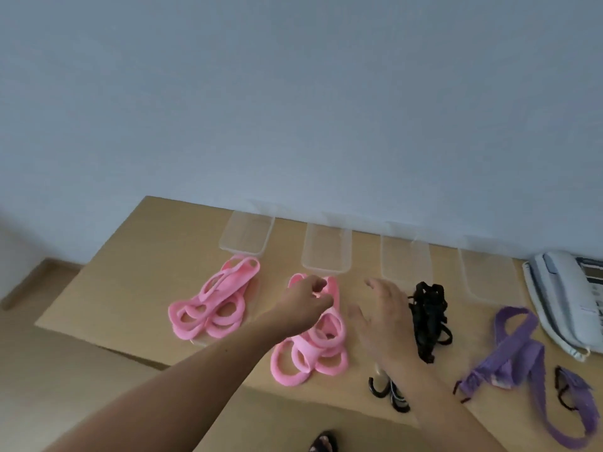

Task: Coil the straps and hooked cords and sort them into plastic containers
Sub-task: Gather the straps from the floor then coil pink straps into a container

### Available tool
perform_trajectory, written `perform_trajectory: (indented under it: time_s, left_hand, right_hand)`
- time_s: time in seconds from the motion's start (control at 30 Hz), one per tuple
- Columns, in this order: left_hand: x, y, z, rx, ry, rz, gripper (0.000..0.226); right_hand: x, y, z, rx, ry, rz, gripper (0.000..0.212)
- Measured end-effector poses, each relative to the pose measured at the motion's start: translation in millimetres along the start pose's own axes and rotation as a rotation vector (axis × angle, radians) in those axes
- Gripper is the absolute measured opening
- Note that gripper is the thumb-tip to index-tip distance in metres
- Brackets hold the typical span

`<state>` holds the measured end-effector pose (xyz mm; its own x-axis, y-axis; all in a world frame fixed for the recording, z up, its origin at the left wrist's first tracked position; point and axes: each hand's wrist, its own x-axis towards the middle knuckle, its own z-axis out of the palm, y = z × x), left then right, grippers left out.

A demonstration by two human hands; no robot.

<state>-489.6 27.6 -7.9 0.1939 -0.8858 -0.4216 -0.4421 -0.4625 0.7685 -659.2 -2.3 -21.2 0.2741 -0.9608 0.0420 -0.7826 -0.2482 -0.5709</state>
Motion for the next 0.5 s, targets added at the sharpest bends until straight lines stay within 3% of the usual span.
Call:
perform_trajectory:
  time_s: [0.07,0.17,0.33,0.5]
  left_hand:
    - [-20.1,-19.9,-30.6,0.048,0.066,-0.004,0.051]
    - [-59.3,-58.0,-80.2,0.097,0.204,-0.049,0.039]
    - [-151.7,-142.0,-149.9,-0.073,0.46,-0.18,0.05]
    - [-284.0,-236.4,-191.3,-0.143,0.68,-0.311,0.053]
  right_hand:
    - [4.8,-25.3,12.5,-0.051,-0.123,-0.078,0.04]
    - [-1.3,-76.1,36.3,-0.045,-0.259,-0.176,0.046]
    - [-44.8,-185.9,89.0,-0.005,-0.455,-0.448,0.04]
    - [-130.0,-281.8,145.6,-0.04,-0.571,-0.62,0.055]
